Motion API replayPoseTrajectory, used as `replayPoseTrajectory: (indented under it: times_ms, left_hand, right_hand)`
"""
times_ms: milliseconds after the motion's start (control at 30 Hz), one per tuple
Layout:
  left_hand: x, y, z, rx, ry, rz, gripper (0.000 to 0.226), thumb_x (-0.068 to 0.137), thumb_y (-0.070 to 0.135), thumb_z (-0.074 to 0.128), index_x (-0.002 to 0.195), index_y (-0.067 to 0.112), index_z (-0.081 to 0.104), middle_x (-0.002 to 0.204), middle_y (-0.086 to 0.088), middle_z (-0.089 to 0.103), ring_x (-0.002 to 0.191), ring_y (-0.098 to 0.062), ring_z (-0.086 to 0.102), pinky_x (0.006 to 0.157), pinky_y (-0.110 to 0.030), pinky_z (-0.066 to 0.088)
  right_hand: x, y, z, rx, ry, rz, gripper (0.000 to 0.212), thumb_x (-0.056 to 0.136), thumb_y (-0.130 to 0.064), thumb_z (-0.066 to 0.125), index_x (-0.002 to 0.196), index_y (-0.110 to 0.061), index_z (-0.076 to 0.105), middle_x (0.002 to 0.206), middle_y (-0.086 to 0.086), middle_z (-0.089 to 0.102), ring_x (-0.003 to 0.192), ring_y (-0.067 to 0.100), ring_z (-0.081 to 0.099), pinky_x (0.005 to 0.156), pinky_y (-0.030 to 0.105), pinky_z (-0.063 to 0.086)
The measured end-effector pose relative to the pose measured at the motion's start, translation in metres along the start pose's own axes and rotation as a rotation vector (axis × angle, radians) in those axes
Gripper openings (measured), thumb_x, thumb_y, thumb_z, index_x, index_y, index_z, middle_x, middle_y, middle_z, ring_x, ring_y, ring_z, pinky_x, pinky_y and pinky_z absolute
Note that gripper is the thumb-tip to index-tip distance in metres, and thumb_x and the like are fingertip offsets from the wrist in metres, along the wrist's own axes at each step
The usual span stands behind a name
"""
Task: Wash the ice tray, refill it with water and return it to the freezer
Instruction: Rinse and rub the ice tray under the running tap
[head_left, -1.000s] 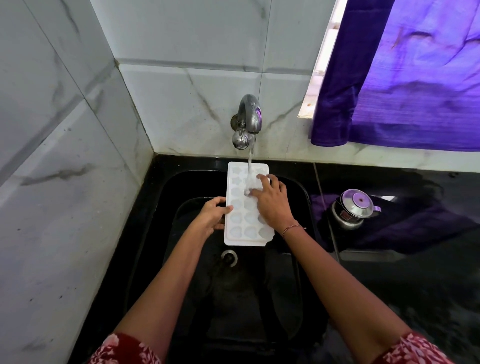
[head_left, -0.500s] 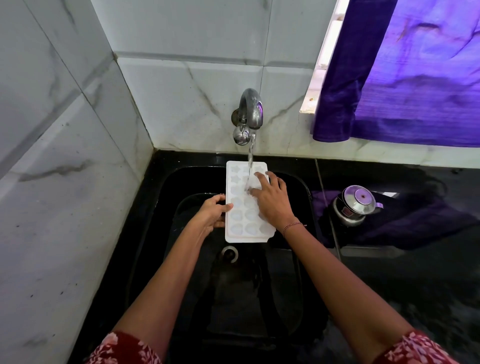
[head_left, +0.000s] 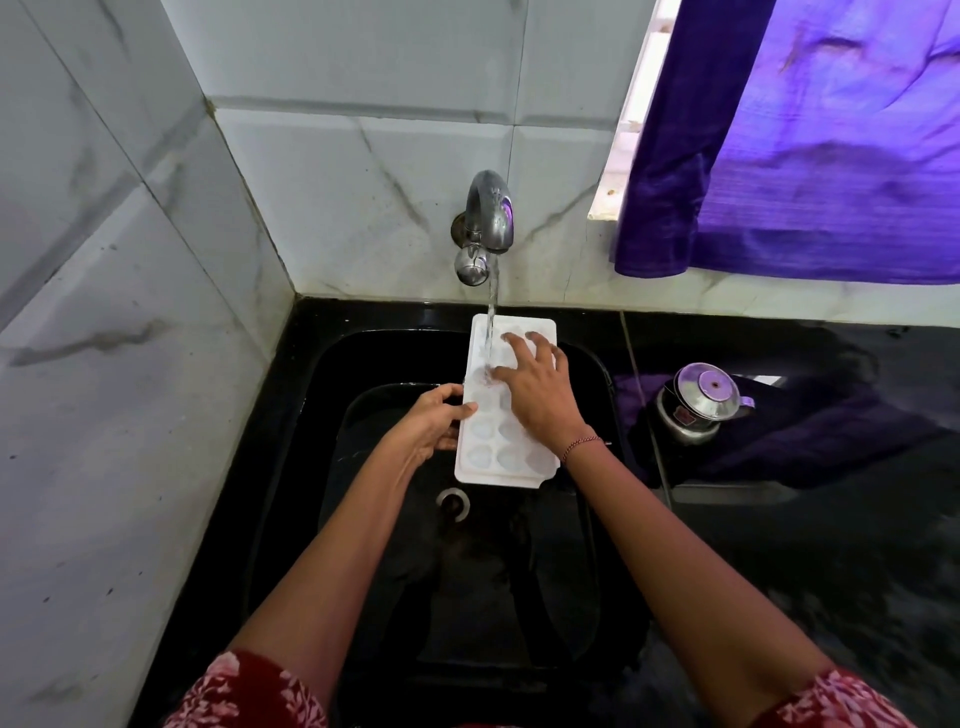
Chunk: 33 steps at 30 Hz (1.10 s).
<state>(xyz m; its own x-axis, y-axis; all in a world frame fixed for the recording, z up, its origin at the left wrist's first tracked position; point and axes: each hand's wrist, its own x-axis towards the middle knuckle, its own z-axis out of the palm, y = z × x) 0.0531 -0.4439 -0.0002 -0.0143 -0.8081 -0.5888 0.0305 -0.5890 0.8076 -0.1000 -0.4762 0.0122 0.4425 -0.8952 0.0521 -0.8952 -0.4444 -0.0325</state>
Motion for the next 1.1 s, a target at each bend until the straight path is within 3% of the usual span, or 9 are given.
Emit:
replayPoseTrajectory:
  times_ms: [333,433,600,700,867,1000,1100]
  left_hand:
    - [-0.003,0.0,-0.002,-0.028,0.012,0.012,0.02,0.093,0.006,0.052,0.111,0.015,0.053,0.086,-0.005,0.064,0.07,-0.017,0.064,0.047,-0.025,0.054]
    - [-0.004,-0.004,-0.004,-0.018,0.027,0.003,0.02,0.093,0.006,0.053,0.11,0.017,0.053,0.088,-0.005,0.064,0.072,-0.019,0.064,0.051,-0.027,0.055]
    - [-0.002,-0.009,-0.007,-0.027,0.049,0.002,0.018,0.093,0.005,0.053,0.107,0.017,0.052,0.09,-0.006,0.063,0.073,-0.018,0.063,0.055,-0.03,0.052]
    - [-0.003,-0.012,-0.011,0.004,0.058,0.002,0.022,0.092,0.005,0.054,0.11,0.017,0.052,0.09,-0.005,0.063,0.075,-0.018,0.063,0.057,-0.031,0.053]
    - [-0.002,-0.014,-0.013,0.027,0.104,0.021,0.021,0.092,0.005,0.055,0.108,0.016,0.051,0.093,-0.008,0.063,0.076,-0.019,0.063,0.058,-0.034,0.054]
    - [-0.001,-0.023,-0.017,0.215,0.207,0.087,0.021,0.088,0.008,0.059,0.103,0.023,0.053,0.09,-0.009,0.066,0.083,-0.025,0.066,0.073,-0.046,0.058]
    - [-0.003,-0.029,-0.018,0.469,0.307,0.177,0.023,0.087,0.012,0.062,0.104,0.026,0.055,0.092,-0.004,0.067,0.086,-0.022,0.065,0.078,-0.04,0.055]
  right_hand:
    - [0.001,-0.003,0.002,-0.077,-0.044,-0.135,0.042,0.097,-0.015,0.04,0.137,-0.028,0.046,0.155,0.009,0.018,0.144,0.035,0.01,0.116,0.048,0.01]
    - [0.002,-0.004,0.002,-0.063,-0.026,-0.109,0.039,0.098,-0.015,0.037,0.133,-0.026,0.05,0.154,0.01,0.022,0.144,0.035,0.012,0.116,0.048,0.01]
    - [0.001,-0.014,0.009,-0.035,-0.051,-0.144,0.048,0.096,-0.013,0.04,0.141,-0.026,0.039,0.152,0.01,0.023,0.137,0.032,0.021,0.107,0.043,0.028]
    - [0.004,-0.009,0.005,-0.007,-0.059,-0.148,0.047,0.096,-0.011,0.037,0.138,-0.031,0.043,0.148,0.008,0.027,0.13,0.029,0.029,0.1,0.04,0.034]
    - [0.004,-0.021,0.011,0.083,-0.103,-0.162,0.05,0.094,-0.004,0.039,0.14,-0.022,0.041,0.15,0.01,0.022,0.129,0.029,0.03,0.09,0.038,0.05]
    - [0.003,-0.023,0.018,0.243,-0.125,-0.119,0.044,0.094,-0.002,0.043,0.136,-0.015,0.046,0.15,0.008,0.022,0.131,0.026,0.032,0.093,0.038,0.05]
    - [0.002,-0.024,0.026,0.284,-0.129,-0.115,0.046,0.093,0.004,0.041,0.137,-0.011,0.043,0.149,0.008,0.024,0.129,0.026,0.035,0.093,0.037,0.05]
